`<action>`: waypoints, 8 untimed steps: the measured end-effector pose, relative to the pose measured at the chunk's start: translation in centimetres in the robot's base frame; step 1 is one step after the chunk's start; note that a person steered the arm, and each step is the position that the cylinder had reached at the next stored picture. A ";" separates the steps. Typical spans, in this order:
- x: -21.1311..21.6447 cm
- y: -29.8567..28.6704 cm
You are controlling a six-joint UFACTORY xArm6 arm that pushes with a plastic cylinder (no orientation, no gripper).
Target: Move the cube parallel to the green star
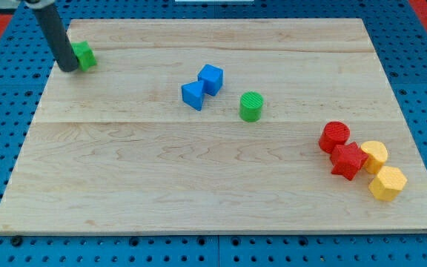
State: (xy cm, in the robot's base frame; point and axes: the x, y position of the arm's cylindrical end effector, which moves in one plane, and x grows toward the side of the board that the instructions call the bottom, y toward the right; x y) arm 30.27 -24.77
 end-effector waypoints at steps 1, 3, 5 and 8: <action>-4.7 1.9; 7.3 8.3; 11.7 23.8; 1.2 15.7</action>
State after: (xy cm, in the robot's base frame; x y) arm 31.50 -9.10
